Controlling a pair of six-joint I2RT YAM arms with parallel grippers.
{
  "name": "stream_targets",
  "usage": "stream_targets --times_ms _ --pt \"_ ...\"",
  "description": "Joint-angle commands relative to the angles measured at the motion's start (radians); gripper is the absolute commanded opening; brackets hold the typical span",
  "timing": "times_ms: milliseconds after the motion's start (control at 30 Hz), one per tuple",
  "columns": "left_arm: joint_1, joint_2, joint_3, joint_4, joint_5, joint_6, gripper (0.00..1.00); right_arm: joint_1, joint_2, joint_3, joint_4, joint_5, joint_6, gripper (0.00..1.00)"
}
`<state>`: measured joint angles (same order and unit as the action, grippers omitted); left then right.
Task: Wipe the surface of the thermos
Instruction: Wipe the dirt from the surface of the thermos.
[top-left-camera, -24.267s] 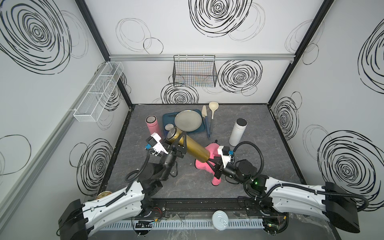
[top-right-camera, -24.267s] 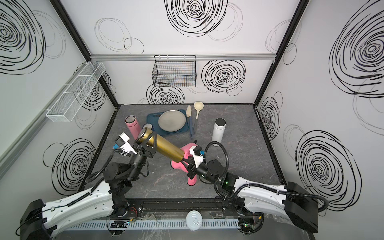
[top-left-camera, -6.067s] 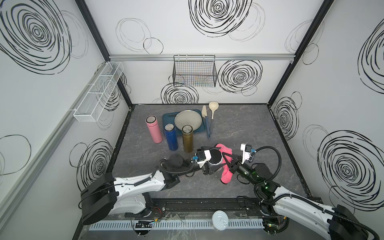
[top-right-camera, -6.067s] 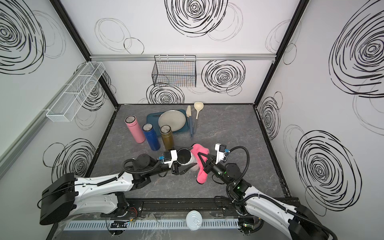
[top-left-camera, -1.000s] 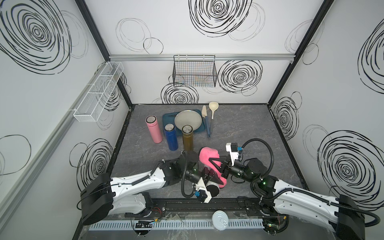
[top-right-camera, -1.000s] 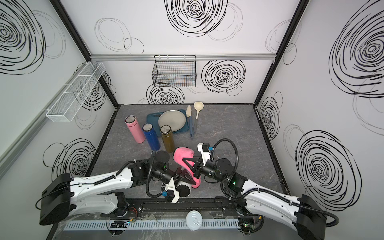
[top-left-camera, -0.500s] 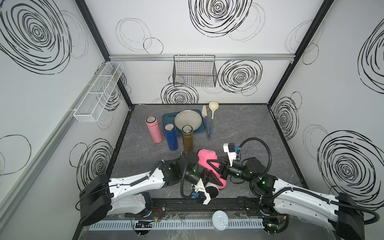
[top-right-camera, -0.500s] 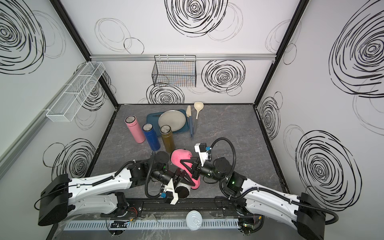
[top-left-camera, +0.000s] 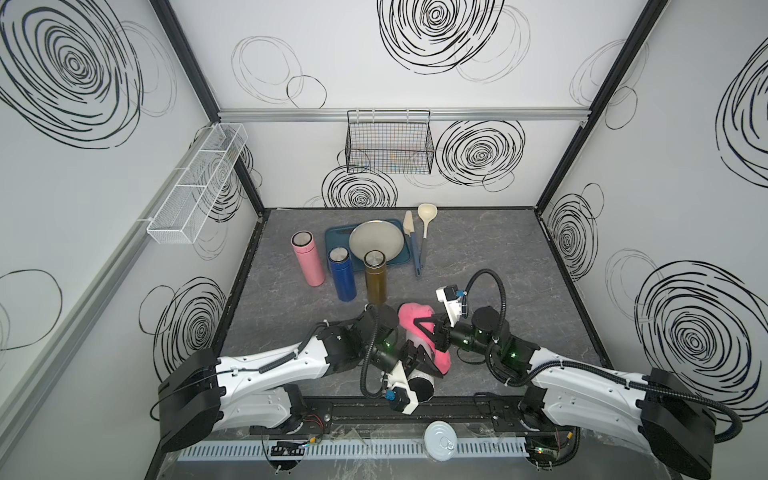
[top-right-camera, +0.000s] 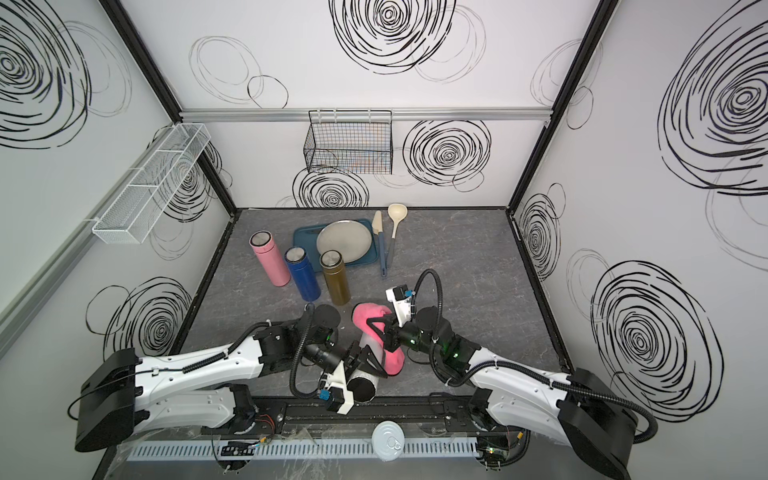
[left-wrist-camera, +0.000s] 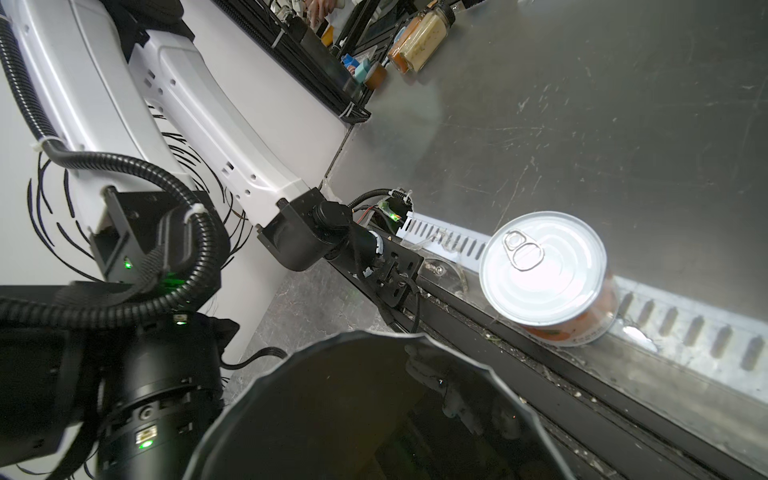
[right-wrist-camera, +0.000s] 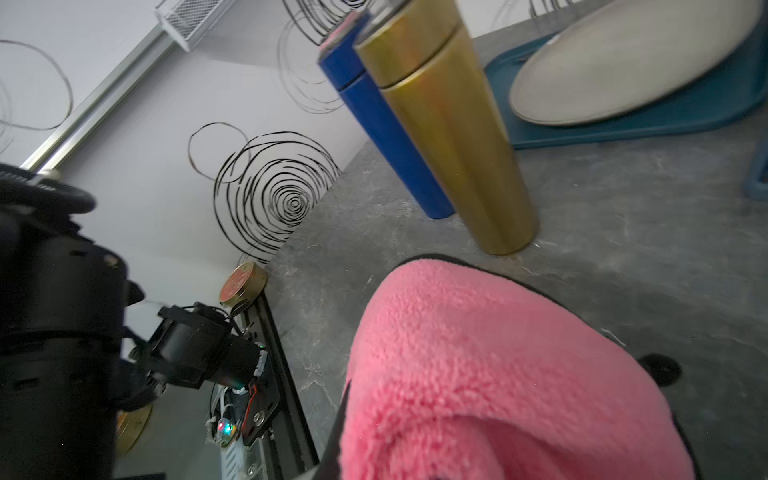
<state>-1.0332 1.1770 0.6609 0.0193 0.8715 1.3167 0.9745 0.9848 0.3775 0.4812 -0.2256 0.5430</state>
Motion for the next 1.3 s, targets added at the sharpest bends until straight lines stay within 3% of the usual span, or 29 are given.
stream_targets --times_ms 0,133,267,400,467,567,667,900,1033,1100,1167,1267 --pt "-0.003 -0.029 0.047 0.074 0.033 0.046 0.0 0.077 -0.061 0.094 -0.021 -0.005 -0.082 0.0" --pt "-0.002 -0.049 0.023 0.185 0.028 -0.06 0.0 0.056 -0.04 0.033 0.052 0.041 -0.058 0.0" --pt "-0.013 -0.085 -0.036 0.396 -0.027 -0.228 0.0 -0.1 0.016 -0.091 0.192 -0.042 0.056 0.0" --pt "-0.046 -0.106 -0.135 0.828 -0.21 -0.533 0.0 -0.155 -0.082 -0.127 0.112 0.056 0.073 0.0" --pt "-0.057 -0.098 -0.142 0.95 -0.289 -0.656 0.0 -0.153 -0.176 -0.119 0.062 0.094 0.058 0.0" --pt "-0.104 -0.084 -0.129 1.091 -0.563 -0.866 0.0 -0.15 -0.333 -0.093 -0.021 0.146 0.032 0.0" --pt "-0.101 -0.086 -0.063 1.034 -0.768 -1.067 0.0 -0.144 -0.451 -0.071 -0.058 0.164 0.015 0.0" --pt "-0.094 -0.069 -0.035 1.038 -0.948 -1.216 0.0 -0.046 -0.52 -0.159 -0.01 0.259 -0.06 0.0" --pt "-0.088 -0.044 0.106 0.806 -1.202 -1.377 0.0 0.008 -0.51 -0.226 0.012 0.333 -0.101 0.0" --pt "-0.078 -0.022 0.196 0.639 -1.309 -1.492 0.0 0.027 -0.501 -0.212 0.034 0.291 -0.137 0.0" --pt "-0.06 -0.011 0.228 0.569 -1.311 -1.524 0.0 0.057 -0.473 -0.153 0.044 0.276 -0.176 0.0" --pt "-0.056 -0.018 0.185 0.637 -1.304 -1.529 0.0 0.109 -0.403 -0.048 0.053 0.262 -0.243 0.0"
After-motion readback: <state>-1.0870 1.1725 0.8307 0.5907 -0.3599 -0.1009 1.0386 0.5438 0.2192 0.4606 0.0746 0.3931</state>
